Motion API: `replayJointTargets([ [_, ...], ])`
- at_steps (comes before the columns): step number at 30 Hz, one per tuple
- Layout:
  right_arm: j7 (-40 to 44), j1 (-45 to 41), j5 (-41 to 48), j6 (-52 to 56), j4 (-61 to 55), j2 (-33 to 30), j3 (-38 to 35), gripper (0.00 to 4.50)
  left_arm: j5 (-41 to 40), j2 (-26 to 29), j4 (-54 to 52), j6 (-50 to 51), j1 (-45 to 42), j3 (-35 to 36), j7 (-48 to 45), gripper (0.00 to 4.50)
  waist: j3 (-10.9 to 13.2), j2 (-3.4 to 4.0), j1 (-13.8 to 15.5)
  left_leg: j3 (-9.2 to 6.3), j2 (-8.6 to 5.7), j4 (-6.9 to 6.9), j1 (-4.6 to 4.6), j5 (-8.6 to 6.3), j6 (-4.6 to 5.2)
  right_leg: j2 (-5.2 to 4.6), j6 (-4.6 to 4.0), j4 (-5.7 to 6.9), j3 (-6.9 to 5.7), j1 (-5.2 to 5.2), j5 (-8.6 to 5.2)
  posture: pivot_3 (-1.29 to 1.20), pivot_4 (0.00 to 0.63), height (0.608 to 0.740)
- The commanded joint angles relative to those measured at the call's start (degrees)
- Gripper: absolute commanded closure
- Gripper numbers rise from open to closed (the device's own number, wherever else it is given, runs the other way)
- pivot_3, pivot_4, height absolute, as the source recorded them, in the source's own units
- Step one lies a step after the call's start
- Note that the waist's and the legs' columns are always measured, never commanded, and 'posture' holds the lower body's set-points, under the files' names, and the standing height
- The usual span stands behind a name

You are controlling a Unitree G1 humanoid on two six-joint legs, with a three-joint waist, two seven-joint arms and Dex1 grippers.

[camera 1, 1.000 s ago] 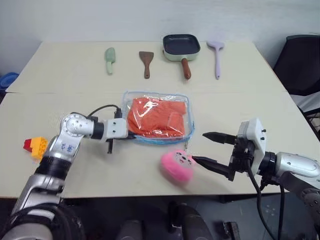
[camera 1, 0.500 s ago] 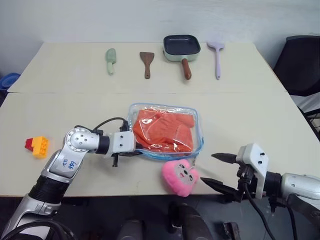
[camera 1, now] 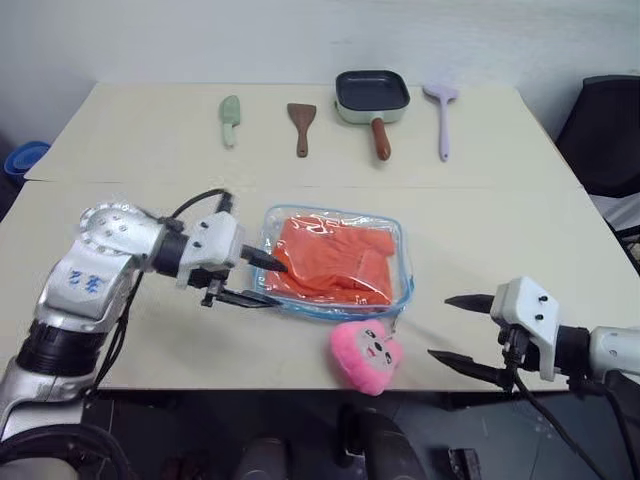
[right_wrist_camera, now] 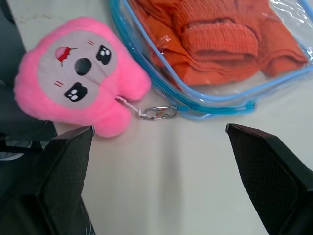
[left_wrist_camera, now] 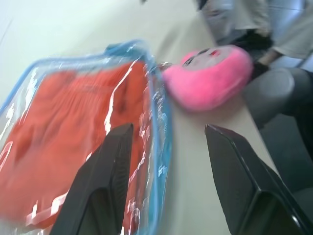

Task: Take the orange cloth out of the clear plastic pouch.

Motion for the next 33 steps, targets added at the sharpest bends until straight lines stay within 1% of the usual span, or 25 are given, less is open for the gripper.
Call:
replayJointTargets([
  [1,1.8,-1.8,0.2,-0.3,0.5,-1.8,-1.7,0.00,6.0,-6.7,5.2,-10.3,-4.0,-8.4,-2.7,2.03,0.0,-0.01,0.0,0.02,-0.04,0.01,0.00,0.00,0.00,0.00,0.01,-0.02,0.01,0.01,0.01,0.00,0.150,0.740],
  [6,0.8,-4.4,0.6,1.2,-0.4,-1.9,-0.2,0.00,15.0,-12.8,16.1,-30.2,-5.8,-15.6,-1.7,2.03,0.0,-0.01,-0.6,0.02,-0.04,-0.01,0.04,0.00,-0.04,0.09,-0.07,-0.02,0.07,-0.04,0.02,0.00,0.150,0.740],
  [9,-0.3,-5.0,1.3,2.4,-1.8,-1.2,-0.1,0.00,16.1,-14.8,18.5,-33.2,-5.8,-17.0,-1.2,2.03,0.0,-0.01,-0.3,0.00,0.03,0.01,0.06,0.02,-0.08,0.08,-0.11,0.03,0.06,-0.05,0.03,0.00,0.150,0.740],
  [14,-2.7,-4.8,2.8,4.5,-3.9,0.1,-0.9,0.00,17.4,-16.2,20.5,-35.6,-5.2,-17.7,-0.1,2.03,0.0,-0.01,-0.1,-0.08,0.09,0.02,0.02,0.02,-0.04,-0.02,-0.07,0.02,0.06,-0.04,0.06,0.00,0.150,0.740],
  [17,-3.2,-4.7,2.3,4.6,-4.1,0.1,-0.4,0.00,17.3,-16.8,20.9,-35.3,-4.9,-17.4,0.4,2.59,0.0,-0.01,0.0,-0.10,0.07,0.02,-0.01,0.01,0.06,-0.08,-0.01,-0.04,0.04,-0.02,0.09,0.00,0.150,0.740],
  [20,-3.3,-5.5,-0.7,2.7,-3.1,-0.4,1.9,0.00,17.0,-16.8,20.7,-35.2,-4.6,-17.3,0.4,3.45,0.0,-0.01,-0.1,-0.08,0.07,0.02,0.00,-0.01,0.09,-0.08,0.01,-0.06,0.05,-0.01,0.10,0.00,0.150,0.740],
  [21,-3.5,-6.4,-1.8,2.0,-2.4,-0.3,3.0,0.00,16.8,-16.7,20.4,-35.0,-4.5,-17.1,0.4,3.78,0.0,-0.01,-0.1,-0.09,0.07,0.02,0.00,-0.01,0.10,-0.07,0.01,-0.06,0.05,-0.01,0.10,0.00,0.150,0.740],
  [24,-4.2,-11.4,-7.7,-2.0,2.0,0.0,9.1,0.00,16.2,-15.6,19.0,-33.7,-4.0,-16.6,0.1,4.48,0.0,-0.01,-0.4,-0.08,0.06,0.02,0.02,-0.01,0.10,-0.06,0.01,-0.06,0.05,0.00,0.10,0.00,0.150,0.740],
  [25,-3.9,-13.5,-10.1,-4.0,4.0,0.1,12.0,0.00,17.2,-15.3,18.8,-33.7,-4.0,-16.3,1.1,4.48,0.0,-0.01,-0.4,-0.03,0.06,0.03,0.05,-0.01,0.11,-0.06,0.01,-0.04,0.07,-0.01,0.10,0.00,0.150,0.740],
  [28,-2.9,-17.7,-14.4,-8.1,8.3,1.2,17.4,0.00,18.8,-14.9,18.7,-33.6,-4.1,-15.9,3.0,4.48,0.0,-0.01,-0.3,-0.05,0.05,0.01,0.02,-0.01,0.11,-0.01,0.00,-0.05,0.07,-0.02,0.10,0.00,0.150,0.740],
  [32,-0.8,-23.2,-21.5,-16.5,16.7,3.9,24.7,0.00,18.7,-14.0,17.5,-32.3,-3.8,-15.5,4.0,4.48,0.0,-0.01,-0.3,-0.03,0.05,0.02,0.01,0.00,0.10,-0.02,-0.01,-0.05,0.05,-0.03,0.09,0.00,0.150,0.740],
  [33,-0.2,-24.0,-22.3,-18.3,18.5,4.5,25.5,0.38,18.6,-13.7,17.0,-31.6,-3.6,-15.3,4.3,4.50,0.0,-0.01,-0.3,-0.03,0.06,0.04,0.00,0.00,0.11,-0.03,-0.01,-0.04,0.04,-0.03,0.09,0.00,0.150,0.740],
])
